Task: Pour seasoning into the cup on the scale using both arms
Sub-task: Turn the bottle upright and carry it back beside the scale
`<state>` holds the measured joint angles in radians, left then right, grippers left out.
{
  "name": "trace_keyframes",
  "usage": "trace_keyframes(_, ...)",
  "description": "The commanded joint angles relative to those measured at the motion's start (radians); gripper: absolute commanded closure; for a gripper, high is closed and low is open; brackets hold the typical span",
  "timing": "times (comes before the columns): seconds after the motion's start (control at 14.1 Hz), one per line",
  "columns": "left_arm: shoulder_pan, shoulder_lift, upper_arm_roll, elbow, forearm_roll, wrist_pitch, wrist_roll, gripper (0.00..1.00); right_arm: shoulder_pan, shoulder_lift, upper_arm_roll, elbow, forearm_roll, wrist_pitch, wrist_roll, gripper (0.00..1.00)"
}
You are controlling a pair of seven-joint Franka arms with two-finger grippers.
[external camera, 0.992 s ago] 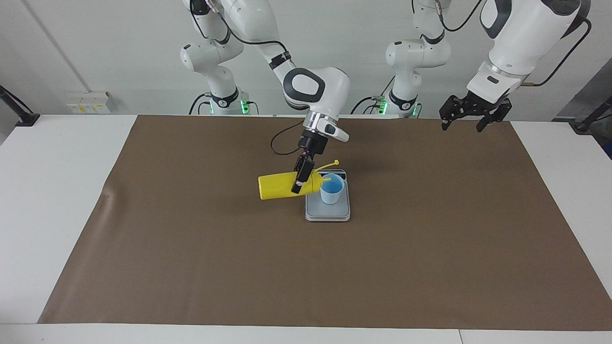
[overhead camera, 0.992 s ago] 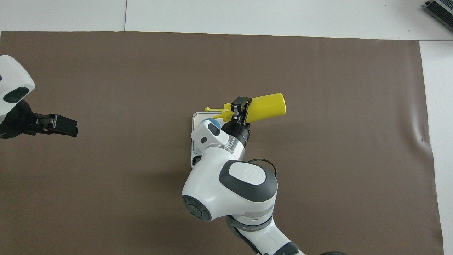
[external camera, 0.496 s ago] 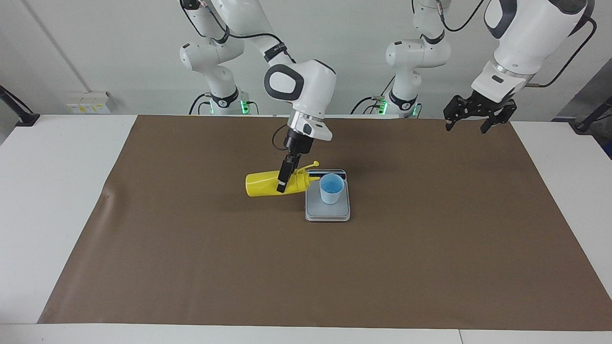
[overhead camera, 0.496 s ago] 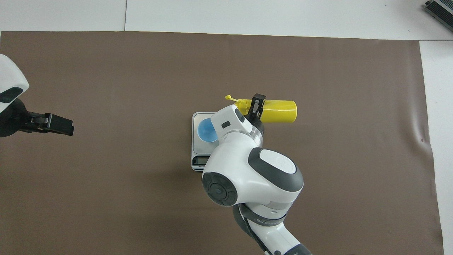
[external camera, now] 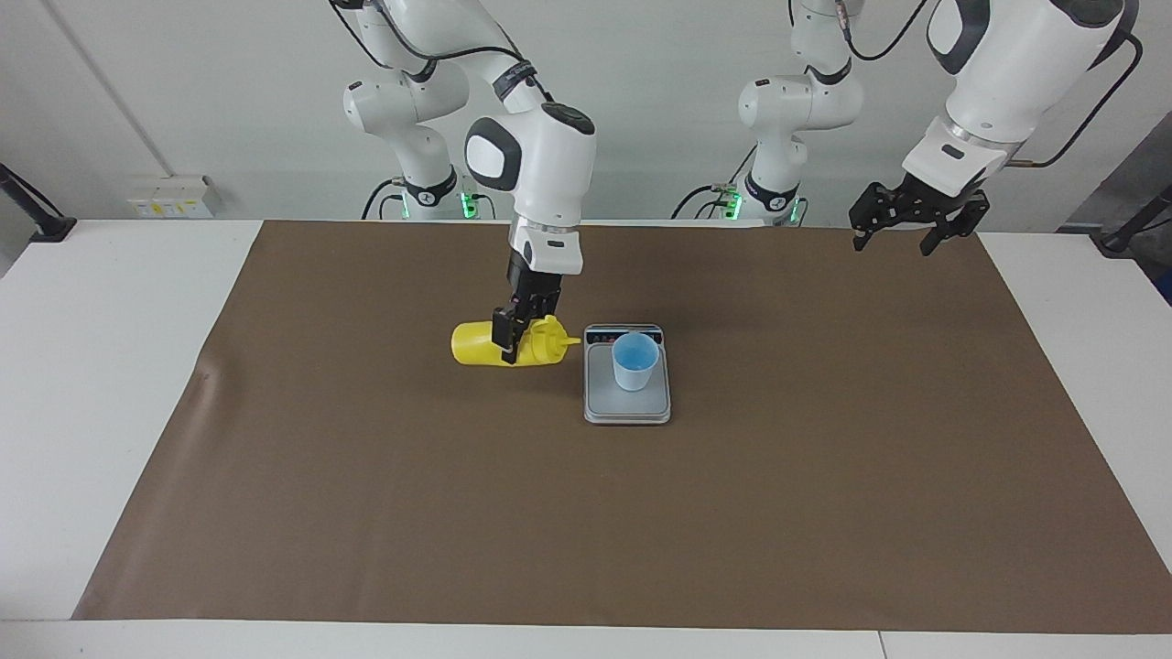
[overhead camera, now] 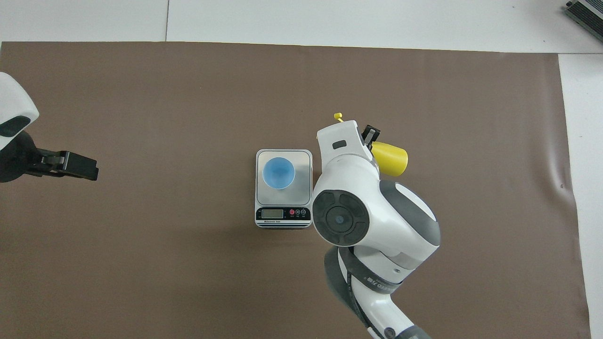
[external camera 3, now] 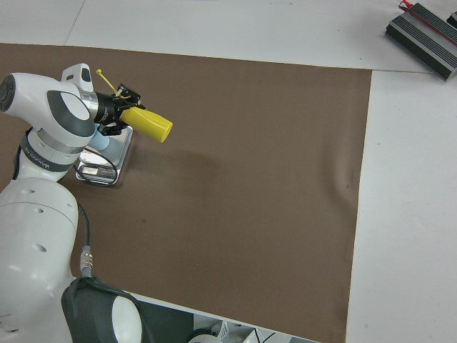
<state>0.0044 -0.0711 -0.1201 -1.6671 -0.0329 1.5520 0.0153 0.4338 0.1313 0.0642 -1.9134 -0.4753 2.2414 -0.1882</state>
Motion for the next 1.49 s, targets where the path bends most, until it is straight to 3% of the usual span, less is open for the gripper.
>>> trace_keyframes(0.0, -0.003, -0.032, 0.007, -0.036, 0.004, 0.016, 0.012, 0.00, -0.079, -0.061, 0.006, -0.074, 0.130, 0.082, -0.075, 1.00)
trace_keyframes(0.35, -0.001, -0.033, 0.008, -0.036, 0.004, 0.007, 0.011, 0.00, -0.223, -0.081, 0.006, -0.162, 0.574, 0.205, -0.461, 1.00)
trace_keyframes(0.5, -0.001, -0.033, 0.008, -0.036, 0.004, 0.007, 0.011, 0.00, -0.279, -0.081, 0.005, -0.171, 0.722, 0.207, -0.636, 1.00)
trace_keyframes(0.78, -0.001, -0.033, 0.008, -0.036, 0.004, 0.007, 0.011, 0.00, -0.415, -0.078, 0.005, -0.217, 1.158, 0.202, -1.113, 1.00)
trace_keyframes(1.2, -0.001, -0.033, 0.008, -0.036, 0.004, 0.007, 0.011, 0.00, -0.596, -0.070, 0.003, -0.251, 1.572, 0.020, -1.632, 1.00)
trace_keyframes(1.42, -0.001, -0.033, 0.008, -0.036, 0.005, 0.007, 0.011, 0.00, -0.674, -0.067, 0.003, -0.269, 1.670, -0.093, -1.803, 1.00)
